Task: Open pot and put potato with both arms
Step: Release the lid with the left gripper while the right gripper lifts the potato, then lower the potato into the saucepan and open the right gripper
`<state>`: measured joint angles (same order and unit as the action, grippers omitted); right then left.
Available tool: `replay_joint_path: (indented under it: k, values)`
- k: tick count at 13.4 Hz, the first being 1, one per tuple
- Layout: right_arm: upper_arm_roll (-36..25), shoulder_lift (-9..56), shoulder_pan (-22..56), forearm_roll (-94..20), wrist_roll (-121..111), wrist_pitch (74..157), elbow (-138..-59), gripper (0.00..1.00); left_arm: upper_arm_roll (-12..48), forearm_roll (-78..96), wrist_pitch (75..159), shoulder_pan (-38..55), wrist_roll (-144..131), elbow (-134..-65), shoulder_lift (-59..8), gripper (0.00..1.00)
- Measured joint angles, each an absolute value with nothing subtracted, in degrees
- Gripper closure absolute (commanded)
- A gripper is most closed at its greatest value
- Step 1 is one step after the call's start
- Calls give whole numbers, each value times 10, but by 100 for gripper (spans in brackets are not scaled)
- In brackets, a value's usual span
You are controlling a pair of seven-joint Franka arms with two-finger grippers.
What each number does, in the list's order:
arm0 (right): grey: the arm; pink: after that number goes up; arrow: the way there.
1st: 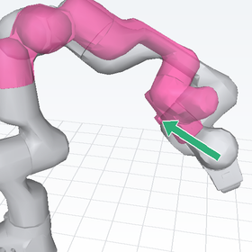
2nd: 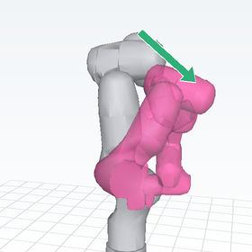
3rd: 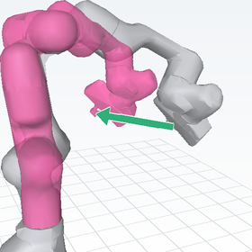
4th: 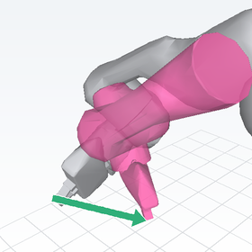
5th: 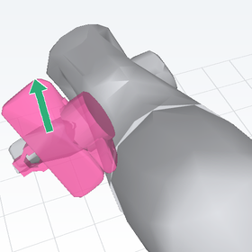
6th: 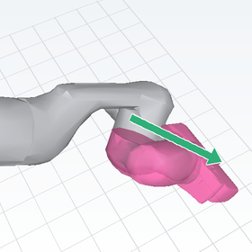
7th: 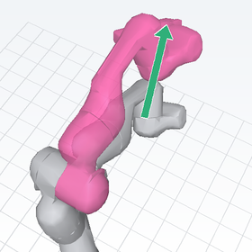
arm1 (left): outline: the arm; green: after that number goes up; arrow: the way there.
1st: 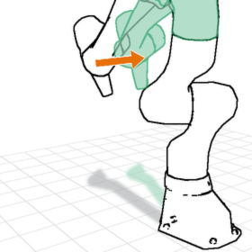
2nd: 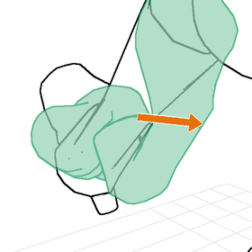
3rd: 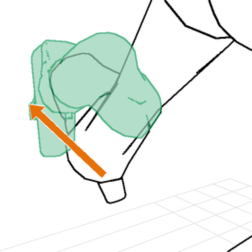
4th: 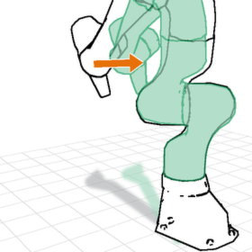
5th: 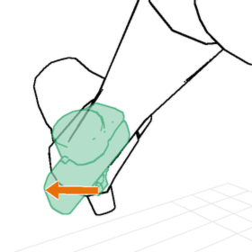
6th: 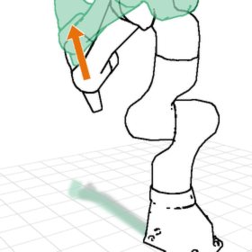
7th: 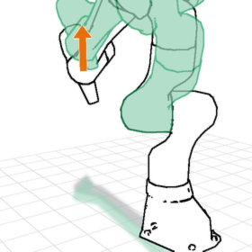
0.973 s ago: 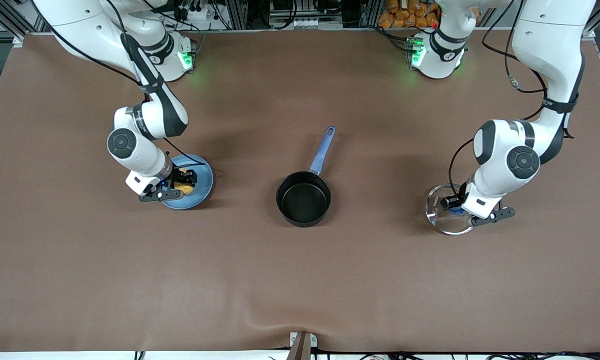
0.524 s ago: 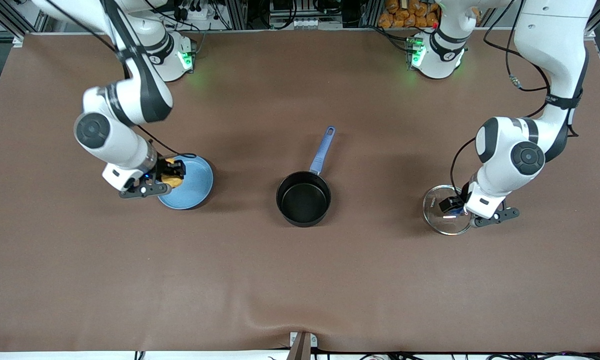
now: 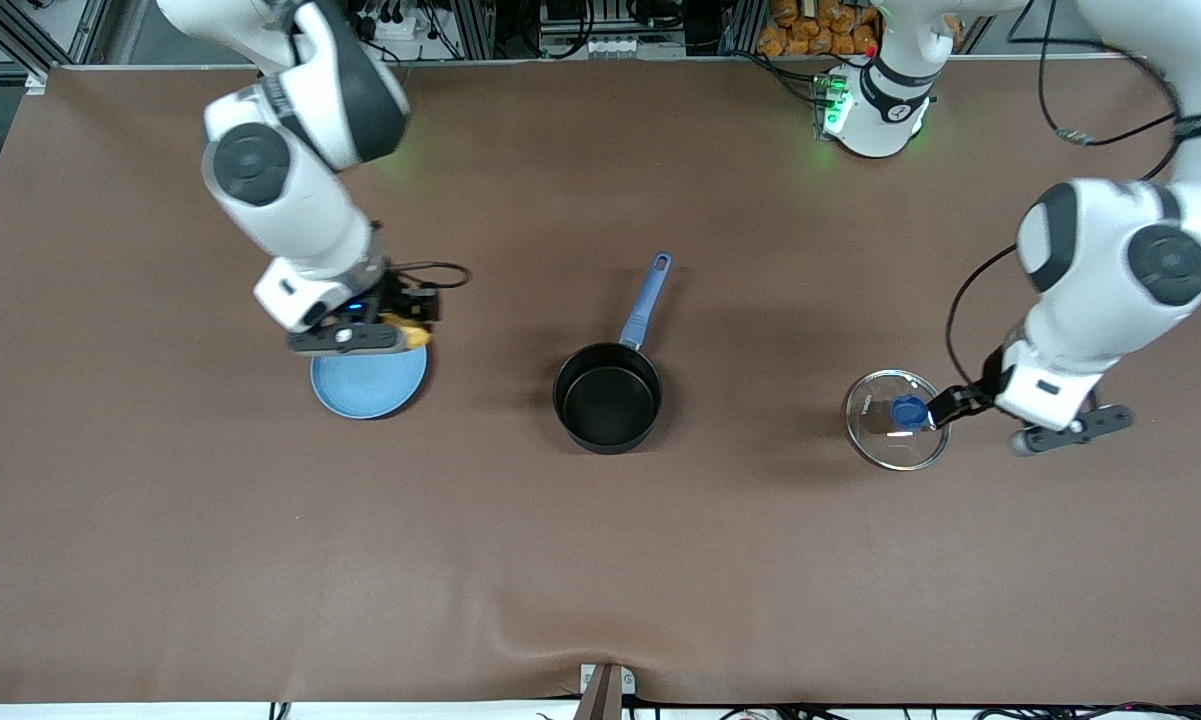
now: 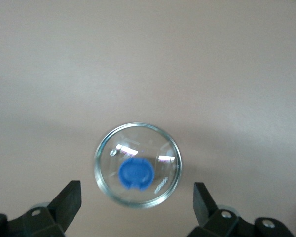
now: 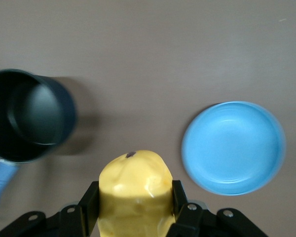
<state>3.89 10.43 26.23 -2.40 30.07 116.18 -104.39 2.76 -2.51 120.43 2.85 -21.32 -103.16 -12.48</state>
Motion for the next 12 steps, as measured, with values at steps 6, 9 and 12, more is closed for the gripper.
replay_joint_path:
  k: [6, 9, 12]
  values:
    - [4, 300, 407, -23, 450, 1176, -843, 100, 37, -25, 1013, 30, -213, -875, -113, 0]
    - [-22, 383, 441, -23, 466, 1224, -784, 100, 38, -25, 1010, 29, -198, -865, -113, 0]
    - [-24, 433, 452, -23, 477, 1273, -772, 100, 38, -24, 1010, 29, -185, -854, -109, 0]
